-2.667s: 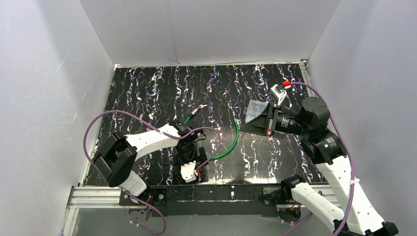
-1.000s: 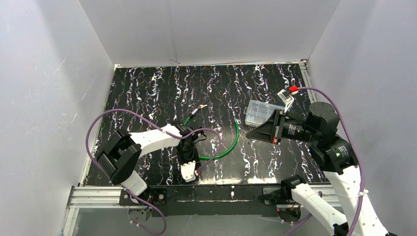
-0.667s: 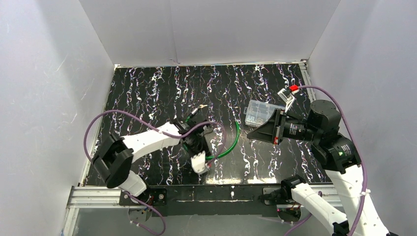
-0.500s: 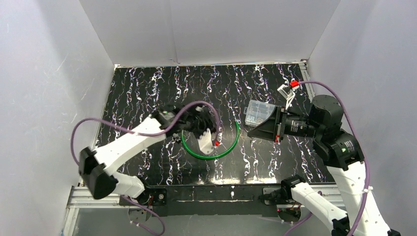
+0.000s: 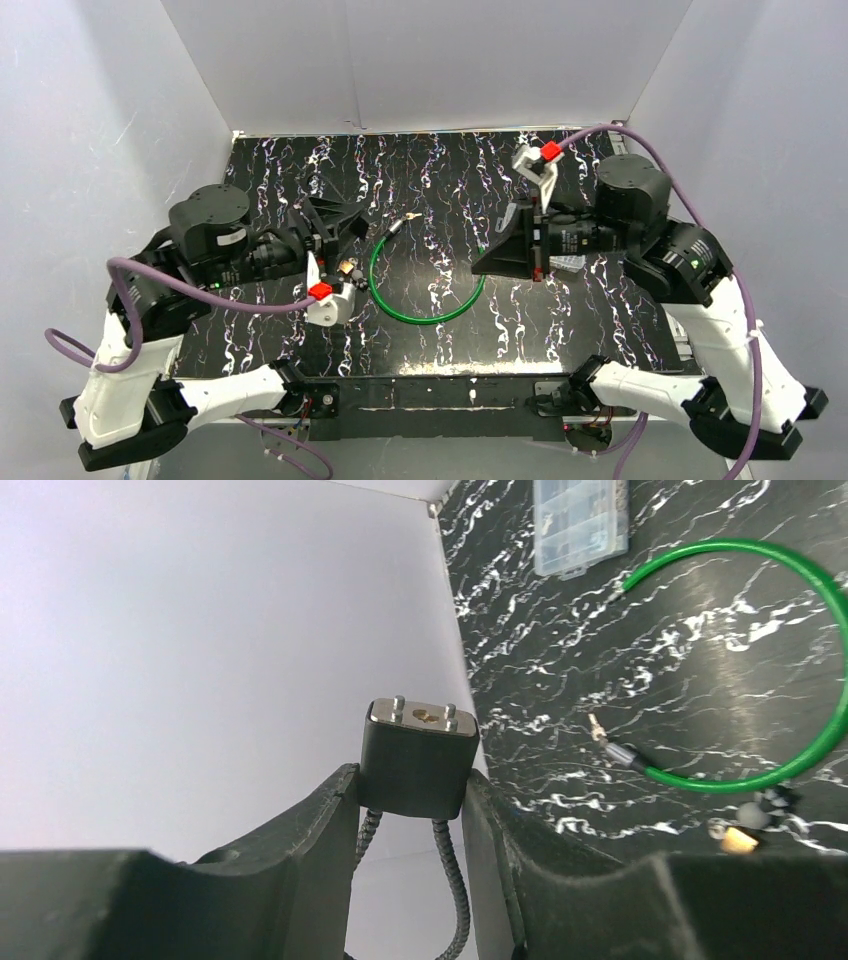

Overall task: Unlock with the key
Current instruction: Pick up the lock from the center of the board, then unlock the lock.

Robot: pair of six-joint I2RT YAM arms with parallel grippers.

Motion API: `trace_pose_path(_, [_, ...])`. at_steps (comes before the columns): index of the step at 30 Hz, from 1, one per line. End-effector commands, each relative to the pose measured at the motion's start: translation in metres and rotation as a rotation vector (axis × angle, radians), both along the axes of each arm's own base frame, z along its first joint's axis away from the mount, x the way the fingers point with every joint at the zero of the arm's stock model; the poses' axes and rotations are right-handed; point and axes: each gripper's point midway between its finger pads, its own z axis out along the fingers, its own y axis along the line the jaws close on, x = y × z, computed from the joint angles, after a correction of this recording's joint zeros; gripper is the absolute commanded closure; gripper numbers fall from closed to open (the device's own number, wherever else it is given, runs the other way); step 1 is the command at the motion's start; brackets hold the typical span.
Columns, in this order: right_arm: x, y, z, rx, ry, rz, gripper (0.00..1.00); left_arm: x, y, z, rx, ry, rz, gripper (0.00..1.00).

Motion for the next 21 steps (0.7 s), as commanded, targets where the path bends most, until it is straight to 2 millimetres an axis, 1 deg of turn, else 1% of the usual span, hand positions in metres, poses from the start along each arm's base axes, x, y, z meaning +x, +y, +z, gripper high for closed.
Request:
trace_pose_path(1, [0.008, 0.011, 0.008, -0.049, -0.175, -0.015, 0.99, -0.005, 0.011, -0.024, 0.049, 0.165, 0.07, 1.0])
trace_pose_path(4, [0.008, 0.017, 0.012, -0.055, -0.197, -0.011, 0.99, 0.001, 0.018, -0.026, 0.027, 0.203, 0.15, 1.0])
trace_pose_path(6, [0.008, 0.023, 0.012, -0.066, -0.204, 0.003, 0.99, 0.009, 0.019, -0.024, 0.003, 0.234, 0.208, 1.0])
trace_pose_path(8, [0.008, 0.028, 0.017, -0.07, -0.215, 0.02, 0.99, 0.014, 0.017, -0.02, -0.018, 0.271, 0.25, 1.0])
trace_pose_path(9, [0.008, 0.033, 0.018, -0.072, -0.212, 0.031, 0.99, 0.013, 0.018, -0.019, -0.02, 0.295, 0.262, 1.0])
trace_pose_path(11, [0.008, 0.042, 0.022, -0.06, -0.196, 0.064, 0.99, 0.009, 0.015, -0.017, -0.03, 0.33, 0.252, 1.0])
trace_pose_path(12, [0.007, 0.049, 0.026, -0.048, -0.172, 0.095, 0.99, 0.006, 0.012, -0.011, -0.055, 0.329, 0.228, 1.0])
trace_pose_path(13, [0.007, 0.056, 0.028, -0.039, -0.152, 0.114, 0.99, 0.004, 0.011, -0.01, -0.051, 0.319, 0.206, 1.0])
trace_pose_path(15, [0.009, 0.072, 0.034, -0.017, -0.099, 0.15, 0.99, -0.01, 0.006, -0.007, -0.042, 0.286, 0.103, 1.0])
trace_pose_path(16, [0.013, 0.079, 0.034, -0.02, -0.072, 0.151, 0.99, -0.013, 0.005, -0.007, -0.045, 0.297, 0.085, 1.0])
trace_pose_path(18, [0.016, 0.088, 0.035, -0.011, -0.041, 0.156, 0.99, -0.015, 0.005, -0.01, -0.031, 0.285, 0.069, 1.0])
trace_pose_path(20, [0.023, 0.097, 0.036, -0.006, -0.018, 0.139, 0.99, -0.025, 0.003, -0.009, -0.038, 0.263, 0.01, 1.0])
trace_pose_path(21, [0.023, 0.099, 0.039, 0.007, -0.024, 0.143, 0.99, -0.027, 0.002, -0.008, -0.043, 0.263, -0.005, 1.0])
